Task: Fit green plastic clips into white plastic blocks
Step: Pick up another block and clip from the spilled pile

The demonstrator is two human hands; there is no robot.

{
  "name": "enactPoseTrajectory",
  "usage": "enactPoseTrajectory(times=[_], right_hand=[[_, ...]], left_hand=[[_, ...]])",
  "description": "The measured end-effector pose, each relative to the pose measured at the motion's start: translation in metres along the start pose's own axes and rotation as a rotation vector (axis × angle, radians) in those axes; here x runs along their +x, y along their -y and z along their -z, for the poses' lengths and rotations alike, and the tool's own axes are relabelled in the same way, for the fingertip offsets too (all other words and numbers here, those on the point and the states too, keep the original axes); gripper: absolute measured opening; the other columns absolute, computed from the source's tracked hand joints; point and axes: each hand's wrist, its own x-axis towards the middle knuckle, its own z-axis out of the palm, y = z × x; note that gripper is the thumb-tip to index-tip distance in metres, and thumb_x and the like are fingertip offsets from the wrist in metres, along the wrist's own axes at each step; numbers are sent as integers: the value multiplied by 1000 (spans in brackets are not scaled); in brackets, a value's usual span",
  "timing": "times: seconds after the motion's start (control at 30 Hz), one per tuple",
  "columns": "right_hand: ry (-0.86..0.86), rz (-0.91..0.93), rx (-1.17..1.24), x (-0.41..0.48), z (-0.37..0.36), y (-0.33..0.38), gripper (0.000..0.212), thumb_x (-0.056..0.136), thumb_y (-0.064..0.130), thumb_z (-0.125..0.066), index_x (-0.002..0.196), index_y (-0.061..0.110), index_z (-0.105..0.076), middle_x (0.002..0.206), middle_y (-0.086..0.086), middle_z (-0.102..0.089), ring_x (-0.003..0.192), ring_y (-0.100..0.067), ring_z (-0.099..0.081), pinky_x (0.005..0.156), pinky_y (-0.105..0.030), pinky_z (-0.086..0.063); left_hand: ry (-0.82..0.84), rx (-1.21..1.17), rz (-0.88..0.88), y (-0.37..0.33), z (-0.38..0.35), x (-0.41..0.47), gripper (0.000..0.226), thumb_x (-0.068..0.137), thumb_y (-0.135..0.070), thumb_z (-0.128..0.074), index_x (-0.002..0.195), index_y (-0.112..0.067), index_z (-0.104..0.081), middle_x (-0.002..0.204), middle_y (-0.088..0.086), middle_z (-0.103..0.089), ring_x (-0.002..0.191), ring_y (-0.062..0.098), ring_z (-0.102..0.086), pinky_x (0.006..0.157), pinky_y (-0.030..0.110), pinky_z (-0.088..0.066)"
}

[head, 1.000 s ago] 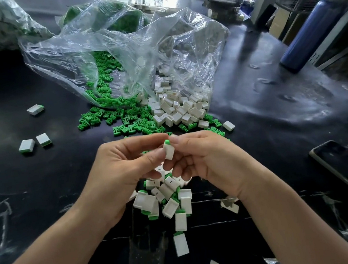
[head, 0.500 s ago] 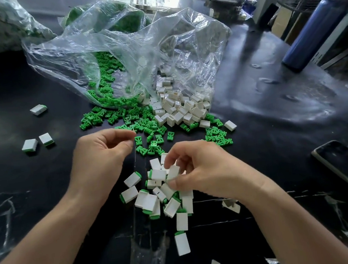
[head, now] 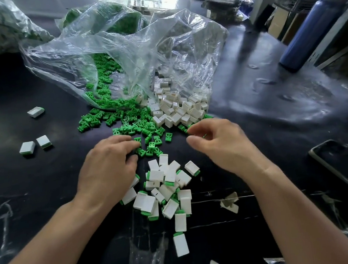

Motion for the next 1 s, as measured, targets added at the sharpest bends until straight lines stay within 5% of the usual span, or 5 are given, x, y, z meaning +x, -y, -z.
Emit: enactPoseTrajectory(times=[0.23,0.57,0.8,0.93,1.0], right_hand=[[-238,-57,-242,25,-8,-19,28,88,26,-59,115,20,-62,118,-4,-55,115,-22,-47,96,-30,-35],[-267,-63,-343,34,-17,-27,25,88,25,-58,112,15,-60,112,-9,-55,109,-27,-46,92,-34,-34],[-324,-5,-292,33,-19,-30,15,88,15,-56,102,15,-62,107,-4,-63,104,-26,-50,88,-32,-31],[-409,45,-174,30,-12,-25,13,87,12,-59,100,10,-61,99,-3,-62,100,-26,-52,84,-28,-33],[-433,123,-103,25,-9,-17,10,86,11,-61,96,10,-61,90,2,-57,93,-24,-54,78,-22,-33]], left_hand=[[-37,1,-17,1,0,0,21,83,-3,-63,100,-10,-73,105,7,-68,100,29,-58,86,38,-45],[-51,-73,19,1,3,2,34,81,-2,-67,113,-13,-67,101,9,-58,97,29,-55,83,34,-42],[-100,-106,-53,3,2,0,17,77,-1,-70,92,-9,-75,86,9,-65,80,28,-62,75,39,-51],[-200,-351,-75,-3,4,-1,20,69,5,-75,80,-12,-73,75,-7,-64,66,5,-63,68,7,-48],[-174,-558,-13,-9,8,-1,22,70,-1,-76,72,-22,-71,73,-11,-68,66,1,-64,66,5,-47]])
